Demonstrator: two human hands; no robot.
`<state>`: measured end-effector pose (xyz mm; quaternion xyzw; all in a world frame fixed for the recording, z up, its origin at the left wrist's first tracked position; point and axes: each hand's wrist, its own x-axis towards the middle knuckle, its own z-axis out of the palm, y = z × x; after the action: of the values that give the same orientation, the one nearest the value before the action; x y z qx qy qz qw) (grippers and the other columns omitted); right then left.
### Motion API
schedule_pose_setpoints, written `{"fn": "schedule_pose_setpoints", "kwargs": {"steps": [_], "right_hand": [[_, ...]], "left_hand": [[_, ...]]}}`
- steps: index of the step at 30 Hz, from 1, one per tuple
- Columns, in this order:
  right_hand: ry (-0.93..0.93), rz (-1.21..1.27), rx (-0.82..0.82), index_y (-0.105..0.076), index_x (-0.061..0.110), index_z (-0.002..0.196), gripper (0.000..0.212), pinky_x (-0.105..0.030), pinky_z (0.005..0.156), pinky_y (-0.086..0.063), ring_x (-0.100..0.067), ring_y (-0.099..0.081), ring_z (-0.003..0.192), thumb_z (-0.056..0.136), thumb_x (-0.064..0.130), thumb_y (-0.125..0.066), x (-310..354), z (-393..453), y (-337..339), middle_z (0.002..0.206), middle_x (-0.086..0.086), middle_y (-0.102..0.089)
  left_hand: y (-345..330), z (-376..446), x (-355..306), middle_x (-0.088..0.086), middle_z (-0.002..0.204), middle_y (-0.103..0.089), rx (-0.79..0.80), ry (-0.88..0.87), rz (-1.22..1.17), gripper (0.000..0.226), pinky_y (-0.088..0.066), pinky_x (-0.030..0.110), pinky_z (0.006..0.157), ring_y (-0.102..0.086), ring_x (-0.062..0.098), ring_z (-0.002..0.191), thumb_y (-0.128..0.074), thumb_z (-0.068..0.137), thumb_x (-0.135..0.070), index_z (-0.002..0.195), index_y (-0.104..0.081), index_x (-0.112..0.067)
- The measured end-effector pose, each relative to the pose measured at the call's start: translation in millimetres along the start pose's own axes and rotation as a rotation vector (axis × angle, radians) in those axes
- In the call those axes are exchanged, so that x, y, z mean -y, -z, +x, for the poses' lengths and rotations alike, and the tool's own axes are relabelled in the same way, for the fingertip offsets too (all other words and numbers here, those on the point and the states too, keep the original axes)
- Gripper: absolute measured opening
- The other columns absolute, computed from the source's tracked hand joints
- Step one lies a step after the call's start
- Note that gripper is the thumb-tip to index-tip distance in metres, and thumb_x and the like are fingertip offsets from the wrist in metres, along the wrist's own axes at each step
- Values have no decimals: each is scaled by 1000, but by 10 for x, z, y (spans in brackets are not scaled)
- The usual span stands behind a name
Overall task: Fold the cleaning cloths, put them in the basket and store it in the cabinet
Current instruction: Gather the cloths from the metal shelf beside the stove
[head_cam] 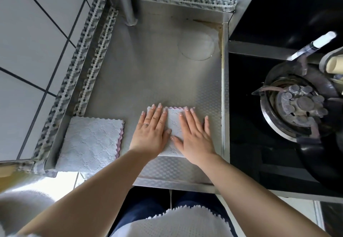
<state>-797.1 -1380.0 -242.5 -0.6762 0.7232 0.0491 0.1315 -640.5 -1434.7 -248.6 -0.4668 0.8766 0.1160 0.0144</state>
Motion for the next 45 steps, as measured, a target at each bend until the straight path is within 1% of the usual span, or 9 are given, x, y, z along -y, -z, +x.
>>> {"fn": "schedule_pose_setpoints", "kwargs": {"steps": [5,8,12,18,22,26,30,36,45], "right_hand": [[-10,33,80,1,13,150,86,-45,116,12,-17,11,146,83,65,-14,-96,-1,58,159,-5,10],[-26,183,111,1,16,151,81,-41,117,7,-19,9,146,92,55,-37,-107,-21,230,158,-4,15],[-258,647,28,-11,18,151,72,-20,98,-34,-15,-48,126,93,32,-53,-200,-233,410,154,0,-25],[-520,1139,47,-35,12,142,52,-5,49,-44,-29,-63,90,94,13,-53,-134,-291,397,130,-4,-53],[-653,1314,87,-50,0,128,37,-35,62,-50,-24,-53,69,92,7,-54,-45,-223,418,101,-23,-62],[-753,1505,160,-63,-5,99,15,-30,60,-47,-22,-56,64,90,6,-57,26,-250,432,79,-23,-64],[-748,1626,190,-60,5,85,6,-28,55,-45,-18,-51,60,90,5,-58,188,-270,482,77,-12,-57],[-620,1651,291,-60,9,85,5,-28,57,-49,-19,-60,74,90,7,-60,780,-105,609,86,-9,-64],[-446,1461,455,-52,8,118,23,-30,66,-54,-20,-63,92,95,7,-49,1561,89,574,110,-10,-64]], "left_hand": [[49,14,14,13,153,-26,51,70,-40,70,-13,43,117,-23,28,142,-18,92,-50,146,-28,-6],[178,1,43,9,158,-6,95,76,-62,76,0,37,117,-4,23,147,-4,86,-53,150,-11,-13],[310,-239,228,10,143,-43,3,242,-302,49,-36,38,104,-39,29,131,-45,94,-26,141,-38,-16],[430,-357,281,-1,87,-72,112,423,-584,18,-55,35,72,-63,14,75,-53,86,-18,99,-64,-15],[504,-314,221,7,77,-70,163,480,-725,6,-42,23,57,-57,17,66,-58,85,-16,80,-61,-14],[583,-357,166,-2,78,-65,85,735,-1201,21,-48,17,64,-59,10,69,-62,84,-7,100,-68,-20],[678,-513,307,2,76,-67,31,764,-1286,16,-50,26,64,-61,18,66,-67,82,-8,93,-72,-20],[980,-910,809,11,111,-64,-169,831,-1442,31,-47,47,97,-61,30,105,-64,85,-3,114,-63,-12],[1056,-1386,1243,-13,101,-65,-400,885,-1104,41,-44,17,77,-61,6,94,-50,87,6,114,-64,-23]]}}
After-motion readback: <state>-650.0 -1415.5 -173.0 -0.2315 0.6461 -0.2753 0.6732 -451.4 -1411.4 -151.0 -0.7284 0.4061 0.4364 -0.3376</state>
